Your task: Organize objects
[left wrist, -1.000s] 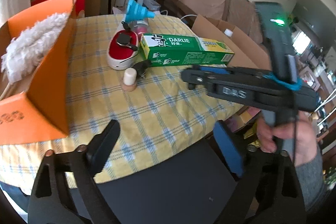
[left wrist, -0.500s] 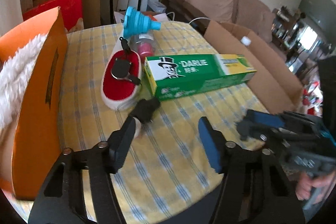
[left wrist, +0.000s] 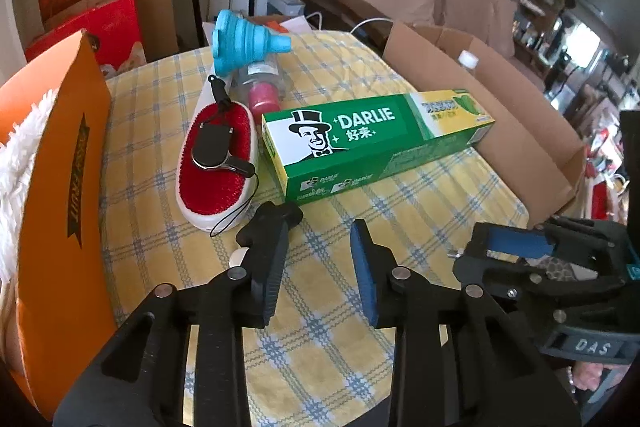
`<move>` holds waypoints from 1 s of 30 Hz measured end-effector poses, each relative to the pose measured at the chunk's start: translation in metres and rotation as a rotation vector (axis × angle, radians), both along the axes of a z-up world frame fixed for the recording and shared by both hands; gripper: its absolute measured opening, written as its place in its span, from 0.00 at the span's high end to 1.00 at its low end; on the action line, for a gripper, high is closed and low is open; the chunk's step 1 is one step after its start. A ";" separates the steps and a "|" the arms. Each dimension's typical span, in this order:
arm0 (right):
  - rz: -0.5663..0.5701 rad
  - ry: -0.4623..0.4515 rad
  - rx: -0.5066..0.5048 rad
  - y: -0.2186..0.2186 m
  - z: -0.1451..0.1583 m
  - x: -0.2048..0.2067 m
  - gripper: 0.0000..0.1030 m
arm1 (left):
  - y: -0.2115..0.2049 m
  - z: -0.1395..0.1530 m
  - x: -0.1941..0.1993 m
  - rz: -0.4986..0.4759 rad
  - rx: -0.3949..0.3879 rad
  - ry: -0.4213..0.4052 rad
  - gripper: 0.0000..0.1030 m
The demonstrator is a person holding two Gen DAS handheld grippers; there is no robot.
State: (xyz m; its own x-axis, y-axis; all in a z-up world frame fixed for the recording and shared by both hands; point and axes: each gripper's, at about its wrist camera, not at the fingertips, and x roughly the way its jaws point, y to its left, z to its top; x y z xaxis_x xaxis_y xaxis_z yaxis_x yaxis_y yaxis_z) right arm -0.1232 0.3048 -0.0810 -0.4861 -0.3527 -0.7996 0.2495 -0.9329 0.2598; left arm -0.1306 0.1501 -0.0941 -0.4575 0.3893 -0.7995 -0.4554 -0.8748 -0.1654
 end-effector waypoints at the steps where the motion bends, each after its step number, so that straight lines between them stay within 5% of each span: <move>1: 0.000 -0.002 0.000 0.000 -0.001 0.000 0.65 | 0.000 0.000 -0.001 0.003 -0.005 0.001 0.71; 8: 0.003 -0.009 -0.005 0.000 -0.002 0.004 0.65 | -0.002 -0.002 -0.003 -0.001 -0.020 -0.001 0.73; 14: 0.012 -0.013 -0.008 -0.004 -0.004 0.007 0.65 | -0.002 -0.011 -0.006 -0.020 -0.009 -0.049 0.99; 19: 0.014 -0.017 -0.007 -0.005 -0.005 0.008 0.65 | -0.007 -0.020 -0.002 -0.050 0.061 -0.108 1.00; 22: 0.007 -0.022 -0.013 -0.002 -0.006 0.008 0.65 | -0.013 -0.013 0.008 -0.015 0.054 -0.061 1.00; 25: 0.006 -0.024 -0.014 -0.002 -0.006 0.008 0.65 | -0.022 0.000 0.013 0.039 0.055 0.004 0.91; 27: 0.008 -0.023 -0.015 -0.002 -0.006 0.009 0.65 | -0.024 0.004 0.012 0.061 0.041 0.025 0.72; 30: 0.012 -0.022 -0.017 -0.004 -0.006 0.009 0.65 | -0.025 0.002 0.002 0.094 0.007 0.018 0.63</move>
